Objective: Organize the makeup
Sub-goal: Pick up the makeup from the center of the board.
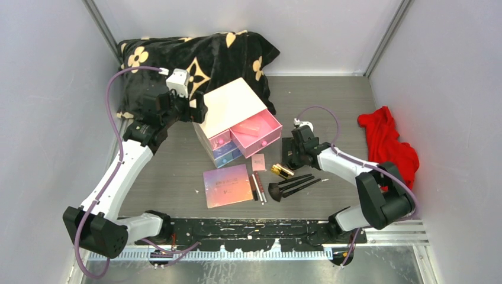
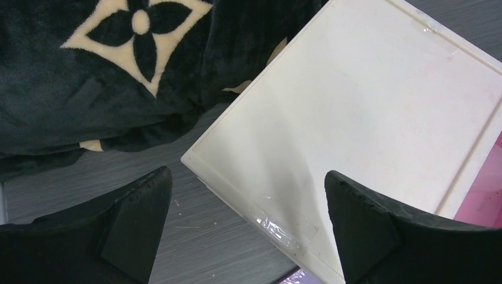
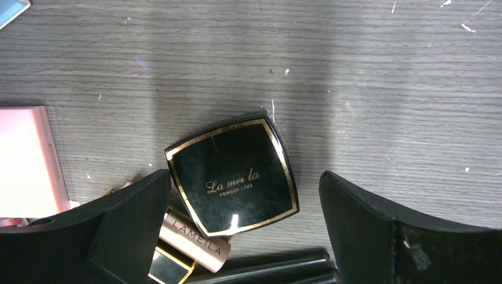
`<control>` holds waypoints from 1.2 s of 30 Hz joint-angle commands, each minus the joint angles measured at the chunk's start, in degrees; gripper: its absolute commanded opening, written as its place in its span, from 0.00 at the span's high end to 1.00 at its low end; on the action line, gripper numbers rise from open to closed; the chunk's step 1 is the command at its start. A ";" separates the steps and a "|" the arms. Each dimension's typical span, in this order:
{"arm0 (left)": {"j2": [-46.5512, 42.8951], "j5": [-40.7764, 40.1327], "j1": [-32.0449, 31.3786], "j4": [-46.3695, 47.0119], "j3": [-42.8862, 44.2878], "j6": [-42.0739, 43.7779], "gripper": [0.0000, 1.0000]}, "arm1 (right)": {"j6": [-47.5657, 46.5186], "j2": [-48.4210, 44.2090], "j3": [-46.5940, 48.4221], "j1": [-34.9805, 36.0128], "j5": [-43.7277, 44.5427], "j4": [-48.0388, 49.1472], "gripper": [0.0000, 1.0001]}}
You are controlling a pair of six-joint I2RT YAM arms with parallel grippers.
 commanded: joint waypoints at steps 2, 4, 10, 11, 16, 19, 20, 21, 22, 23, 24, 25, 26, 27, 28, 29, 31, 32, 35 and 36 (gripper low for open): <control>-1.69 -0.46 0.32 0.84 0.93 1.09 0.00 | 0.75 1.54 3.40 -0.21 1.55 1.28 0.00; -1.76 -0.45 0.36 0.76 1.02 1.13 0.00 | 1.70 2.36 3.86 -0.18 4.59 0.57 0.00; -1.70 -0.42 0.34 0.67 1.06 1.17 0.00 | 2.61 3.27 4.64 -0.14 4.92 -0.39 0.14; -1.67 -0.39 0.34 0.65 0.98 1.18 0.00 | 2.52 3.15 4.61 -0.14 4.84 -0.43 0.22; -1.87 -0.38 0.37 0.85 0.83 1.09 0.00 | 2.71 2.21 4.07 -0.19 5.25 -0.67 0.67; -1.87 -0.23 0.36 0.78 0.84 1.00 0.00 | 3.84 0.30 3.75 -0.39 6.99 -1.38 0.84; -1.91 -0.29 0.34 0.72 0.84 1.06 0.00 | 4.25 -0.84 3.71 -0.58 7.56 -1.57 0.87; -1.91 -0.28 0.32 0.67 0.91 1.08 0.00 | 4.56 -2.14 3.94 -0.75 8.01 -1.97 0.94; -1.91 -0.30 0.33 0.59 1.06 1.08 0.00 | 4.70 -3.44 4.27 -0.96 8.88 -2.34 0.98; -2.02 -0.30 0.38 0.58 1.07 1.08 0.00 | 4.74 -4.84 4.73 -1.09 9.73 -2.77 0.99; -2.12 -0.30 0.32 0.58 1.09 1.08 0.00 | 4.64 -6.10 5.32 -1.29 10.71 -3.19 1.00; -2.20 -0.30 0.31 0.58 1.04 1.01 0.00 | 4.27 -7.39 6.06 -1.41 11.58 -3.63 1.00; -2.29 -0.30 0.30 0.56 0.94 0.95 0.00 | 3.71 -8.37 7.04 -1.58 12.48 -4.17 0.99; -2.39 -0.24 0.36 0.58 0.97 0.91 0.00 | 3.03 -9.17 8.34 -1.80 13.04 -4.84 0.99; -2.37 -0.29 0.33 0.50 0.95 0.84 0.00 | 2.20 -9.48 9.96 -2.05 13.41 -5.63 0.99; -2.44 -0.20 0.37 0.50 0.99 0.82 0.00 | 1.25 -9.60 11.51 -2.17 13.57 -6.28 0.99; -2.46 -0.21 0.39 0.66 0.86 0.67 0.00 | -0.44 -9.35 15.56 -2.24 14.03 -7.78 0.99; -2.47 -0.17 0.35 0.67 0.85 0.60 0.00 | -1.20 -9.31 17.47 -2.27 14.12 -8.13 0.99; -2.40 0.01 0.35 0.70 0.83 0.47 0.00 | -3.54 -9.46 22.62 -2.32 13.42 -7.95 0.99; -2.42 -0.03 0.34 0.75 0.71 0.47 0.00 | -4.60 -9.43 24.19 -2.24 12.08 -7.44 0.99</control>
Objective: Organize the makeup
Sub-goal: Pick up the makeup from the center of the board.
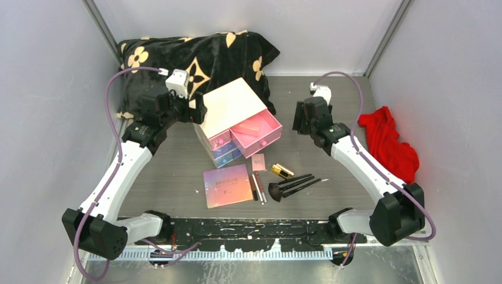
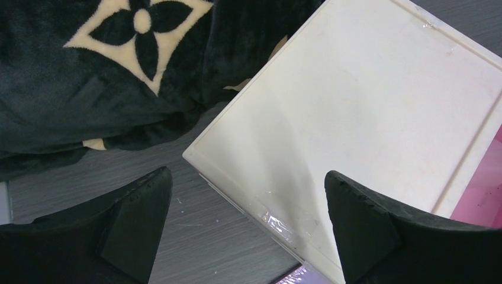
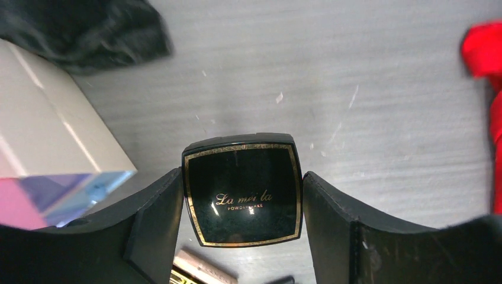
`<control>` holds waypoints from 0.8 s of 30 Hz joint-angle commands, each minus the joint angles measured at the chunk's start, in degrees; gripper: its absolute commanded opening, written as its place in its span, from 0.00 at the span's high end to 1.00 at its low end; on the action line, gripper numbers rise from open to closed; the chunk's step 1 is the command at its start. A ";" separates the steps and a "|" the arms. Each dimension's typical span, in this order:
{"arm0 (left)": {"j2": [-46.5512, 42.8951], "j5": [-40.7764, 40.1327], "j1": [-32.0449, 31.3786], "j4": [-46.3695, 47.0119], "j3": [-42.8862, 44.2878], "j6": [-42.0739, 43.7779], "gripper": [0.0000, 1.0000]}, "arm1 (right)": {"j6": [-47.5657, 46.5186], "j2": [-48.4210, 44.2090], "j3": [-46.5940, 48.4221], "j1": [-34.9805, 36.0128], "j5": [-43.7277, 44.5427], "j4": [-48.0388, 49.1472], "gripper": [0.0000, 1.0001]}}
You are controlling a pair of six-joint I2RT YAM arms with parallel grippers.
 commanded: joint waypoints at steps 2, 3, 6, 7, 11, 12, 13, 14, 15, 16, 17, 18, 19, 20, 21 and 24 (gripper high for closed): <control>-1.63 -0.05 0.30 1.61 0.53 -0.19 0.00 | -5.89 -1.54 10.74 -0.16 -3.22 1.56 0.99; -1.54 -0.13 0.30 1.61 0.54 -0.14 0.00 | -6.49 -1.29 13.31 -0.16 -5.03 1.48 0.99; -1.35 -0.22 0.37 1.61 0.30 -0.18 0.00 | -7.18 -0.92 17.78 -0.15 -8.52 0.69 0.99; -1.35 -0.23 0.34 1.62 0.24 -0.19 0.00 | -7.21 -1.02 18.69 -0.15 -9.13 0.82 0.99; -1.44 -0.23 0.38 1.86 0.12 -0.35 0.00 | -7.31 -1.17 20.50 -0.10 -18.68 1.65 0.99; -1.40 -0.24 0.37 1.81 0.10 -0.36 0.00 | -7.35 -0.89 21.10 -0.05 -21.64 1.28 0.99; -1.43 -0.24 0.34 1.85 0.17 -0.34 0.00 | -7.38 -0.55 21.74 -0.06 -24.69 0.86 0.99; -1.36 -0.23 0.30 1.94 0.15 -0.36 0.00 | -7.65 -0.33 21.97 -0.02 -27.63 0.71 0.99; -1.35 -0.18 0.35 1.95 0.09 -0.36 0.00 | -7.68 -0.37 21.97 0.20 -29.94 0.63 0.99; -1.27 -0.11 0.36 2.04 0.04 -0.44 0.00 | -7.71 -0.54 21.87 0.54 -31.42 0.50 0.99; -1.26 -0.08 0.35 2.10 -0.05 -0.49 0.00 | -7.73 -0.93 21.54 0.79 -32.55 0.56 0.99; -1.18 -0.04 0.38 2.17 -0.17 -0.58 0.00 | -7.88 -1.53 21.13 1.15 -33.44 0.77 0.99; -1.13 0.06 0.34 2.29 -0.16 -0.69 0.00 | -8.02 -2.23 20.61 1.37 -34.08 0.98 0.99; -1.05 0.25 0.32 2.34 -0.21 -0.78 0.00 | -8.27 -3.05 20.17 1.61 -34.41 1.24 0.99; -1.00 0.33 0.38 2.43 -0.20 -0.92 0.00 | -8.60 -4.15 19.74 1.79 -34.91 1.53 0.99; -0.70 0.66 0.30 2.82 -0.24 -1.30 0.00 | -9.53 -5.96 19.51 2.23 -36.79 1.46 0.99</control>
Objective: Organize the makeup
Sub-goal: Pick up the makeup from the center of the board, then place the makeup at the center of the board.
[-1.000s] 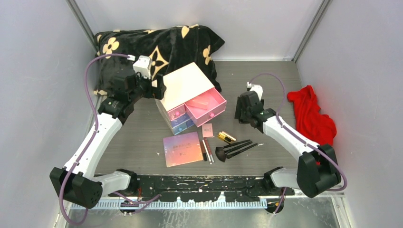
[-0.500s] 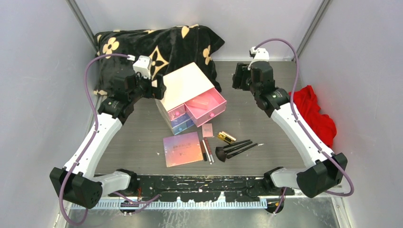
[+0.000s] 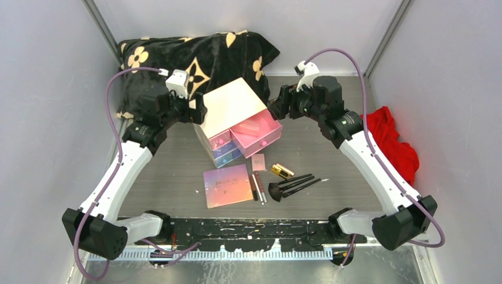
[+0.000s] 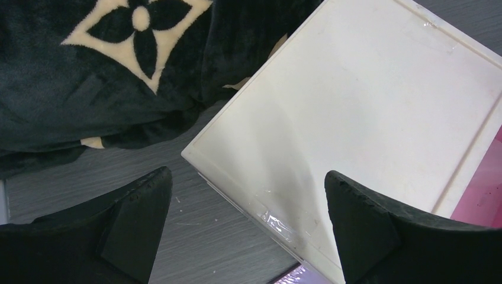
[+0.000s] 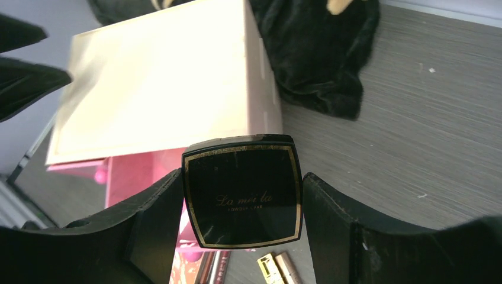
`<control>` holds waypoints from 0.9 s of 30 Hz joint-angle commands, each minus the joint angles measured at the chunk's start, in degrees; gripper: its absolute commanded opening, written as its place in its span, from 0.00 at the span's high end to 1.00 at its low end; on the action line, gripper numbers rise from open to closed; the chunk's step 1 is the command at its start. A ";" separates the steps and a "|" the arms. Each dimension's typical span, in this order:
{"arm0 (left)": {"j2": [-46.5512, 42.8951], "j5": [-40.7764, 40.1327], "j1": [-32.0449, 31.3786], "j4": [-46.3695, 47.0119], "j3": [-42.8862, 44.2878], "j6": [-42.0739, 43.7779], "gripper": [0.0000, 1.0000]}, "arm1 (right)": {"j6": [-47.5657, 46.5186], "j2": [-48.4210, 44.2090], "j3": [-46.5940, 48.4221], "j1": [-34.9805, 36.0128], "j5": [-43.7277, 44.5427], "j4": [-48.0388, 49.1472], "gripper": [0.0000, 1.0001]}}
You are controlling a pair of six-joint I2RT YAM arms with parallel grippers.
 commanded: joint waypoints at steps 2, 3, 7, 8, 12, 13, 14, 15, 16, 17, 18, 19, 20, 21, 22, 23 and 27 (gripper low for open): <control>-0.56 0.92 0.30 2.99 0.09 -1.28 0.00 | -2.37 -5.83 1.03 1.06 -6.12 1.96 0.99; -0.56 0.97 0.35 2.99 0.07 -1.37 0.00 | -2.57 -6.00 1.23 1.27 -6.14 1.48 0.99; -0.56 0.97 0.37 3.08 0.02 -1.52 0.00 | -3.28 -6.49 1.47 1.69 -6.14 0.30 0.99; -0.56 0.94 0.31 3.04 -0.04 -1.57 0.00 | -3.31 -6.54 1.36 1.83 -6.15 0.30 0.99; -0.56 0.71 0.32 2.98 -0.04 -1.48 0.00 | -3.47 -5.94 1.25 2.94 -6.85 0.37 0.99; -0.56 0.67 0.35 2.95 -0.03 -1.44 0.00 | -3.59 -5.71 1.31 3.38 -6.86 0.39 0.99; -0.58 0.66 0.36 2.93 -0.07 -1.41 0.00 | -3.84 -5.38 1.33 3.97 -6.85 0.33 0.99; -0.52 0.64 0.33 2.96 -0.02 -1.41 0.00 | -4.06 -5.08 1.49 4.60 -6.81 0.42 0.99; -0.47 0.69 0.35 2.90 0.00 -1.40 0.00 | -4.18 -4.78 1.70 5.23 -6.72 0.33 0.99; -0.39 0.69 0.31 2.89 -0.03 -1.40 0.00 | -4.46 -4.47 1.94 6.05 -6.49 0.33 0.99; -0.34 0.66 0.35 2.91 -0.03 -1.40 0.00 | -4.74 -4.10 2.08 6.91 -6.08 0.23 0.99; -0.30 0.69 0.38 2.97 -0.05 -1.40 0.00 | -5.02 -3.65 2.37 7.67 -5.47 0.09 0.99; -0.22 0.69 0.35 2.97 -0.04 -1.40 0.00 | -5.32 -3.29 2.72 8.40 -4.67 -0.08 0.99; -0.10 0.77 0.34 2.95 -0.02 -1.40 0.00 | -5.59 -2.98 2.92 8.96 -4.05 -0.34 0.99; -0.07 0.76 0.36 2.93 0.01 -1.40 0.00 | -5.73 -2.81 3.04 9.29 -3.66 -0.38 0.99; -0.11 0.77 0.33 2.88 0.06 -1.35 0.00 | -5.76 -2.77 2.95 9.40 -3.54 -0.37 0.99; 0.01 0.59 0.33 2.80 0.11 -1.20 0.00 | -5.87 -2.69 2.85 9.55 -2.87 -0.20 0.99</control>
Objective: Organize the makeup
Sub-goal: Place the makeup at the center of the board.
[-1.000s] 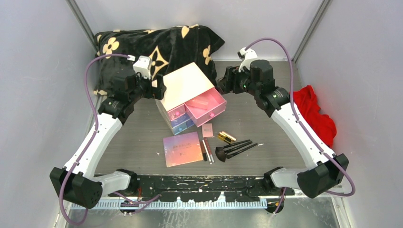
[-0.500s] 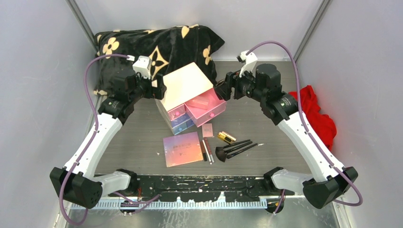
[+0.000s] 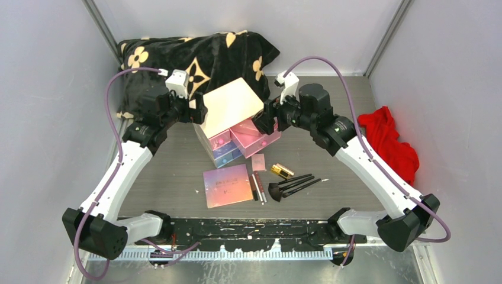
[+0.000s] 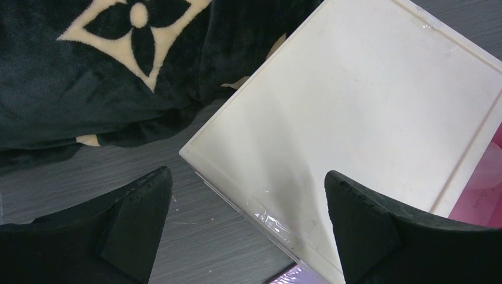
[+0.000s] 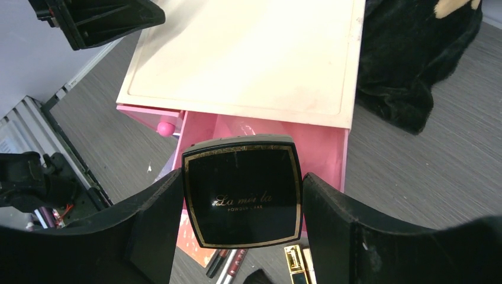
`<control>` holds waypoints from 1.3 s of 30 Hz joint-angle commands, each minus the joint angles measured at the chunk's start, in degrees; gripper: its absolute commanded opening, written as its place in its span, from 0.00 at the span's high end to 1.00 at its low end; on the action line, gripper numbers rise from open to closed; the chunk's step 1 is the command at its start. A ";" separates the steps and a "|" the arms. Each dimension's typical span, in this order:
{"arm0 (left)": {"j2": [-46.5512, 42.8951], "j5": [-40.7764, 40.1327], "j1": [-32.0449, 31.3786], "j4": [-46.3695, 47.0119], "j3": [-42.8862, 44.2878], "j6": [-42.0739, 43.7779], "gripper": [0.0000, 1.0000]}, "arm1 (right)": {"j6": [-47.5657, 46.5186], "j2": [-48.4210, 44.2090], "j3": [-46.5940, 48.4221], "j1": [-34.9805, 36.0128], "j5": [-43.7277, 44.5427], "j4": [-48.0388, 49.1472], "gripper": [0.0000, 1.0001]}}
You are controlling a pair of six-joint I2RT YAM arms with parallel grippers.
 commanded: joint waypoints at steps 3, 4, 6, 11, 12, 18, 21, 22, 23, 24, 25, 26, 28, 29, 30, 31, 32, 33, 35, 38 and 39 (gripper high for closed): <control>0.10 0.64 0.34 2.76 0.16 -0.15 0.00 | -0.97 -0.77 2.64 0.04 3.80 1.92 0.99; 0.19 0.68 0.37 2.80 0.16 -0.15 0.00 | -0.92 -1.00 2.34 0.04 6.14 1.98 0.99; 0.16 0.69 0.35 2.75 0.14 -0.12 0.00 | -0.83 -2.32 1.24 -0.01 12.45 2.76 0.99; -0.02 0.47 0.36 2.81 -0.16 0.15 0.00 | -1.43 -4.62 -3.78 -1.56 32.75 5.51 0.99; -0.07 0.42 0.35 2.63 -0.22 0.32 0.00 | -1.24 -4.46 -4.34 -2.60 34.43 4.95 0.99; -0.54 -0.10 0.39 2.02 -0.26 0.99 0.00 | 2.46 -4.32 -10.76 -8.35 34.01 1.93 0.99; -0.64 -0.16 0.44 2.05 -0.04 1.08 0.00 | 5.86 -4.94 -15.74 -8.77 33.82 0.41 0.99; -0.64 -0.07 0.42 2.04 0.07 1.08 0.00 | 7.10 -5.19 -17.66 -8.78 33.96 0.01 0.99; -0.64 0.06 0.43 2.02 0.07 1.12 0.00 | 8.34 -5.55 -19.72 -8.88 33.89 -0.28 0.99; -0.58 0.14 0.38 2.07 0.02 1.09 0.00 | 9.76 -5.89 -21.60 -9.05 33.46 -0.55 0.99; -0.51 0.20 0.44 2.14 0.03 1.08 0.00 | 11.09 -6.06 -23.61 -9.31 32.83 -0.89 0.99; -0.42 0.31 0.46 2.16 0.04 1.04 0.00 | 12.44 -6.22 -25.33 -9.57 31.72 -1.18 0.99; -0.34 0.49 0.46 2.22 0.03 1.02 0.00 | 14.29 -6.33 -28.26 -10.44 29.46 -1.29 0.99; -0.30 0.51 0.47 2.30 -0.10 1.00 0.00 | 14.76 -6.30 -29.31 -10.91 28.56 -1.28 0.95; -0.29 0.54 0.42 2.41 -0.26 0.99 0.00 | 15.15 -6.18 -29.99 -11.34 28.25 -1.44 0.87; -0.29 0.59 0.40 2.48 -0.32 0.99 0.00 | 15.15 -5.89 -30.41 -11.89 27.66 -1.48 0.84; -0.23 0.60 0.39 2.56 -0.42 0.92 0.00 | 14.98 -5.46 -30.63 -12.52 26.85 -1.43 0.84; -0.28 0.68 0.38 2.59 -0.51 0.91 0.00 | 14.73 -5.02 -30.69 -13.13 26.59 -1.40 0.84; -0.36 0.72 0.41 2.71 -0.72 0.82 0.00 | 14.57 -3.63 -30.98 -14.74 23.55 -1.14 0.73; -0.47 0.77 0.40 2.76 -0.84 0.73 0.00 | 14.41 -1.39 -32.42 -17.74 17.59 1.04 0.67; -0.47 0.71 0.42 2.90 -0.78 0.73 0.00 | 14.49 -0.72 -33.13 -18.56 15.83 1.95 0.65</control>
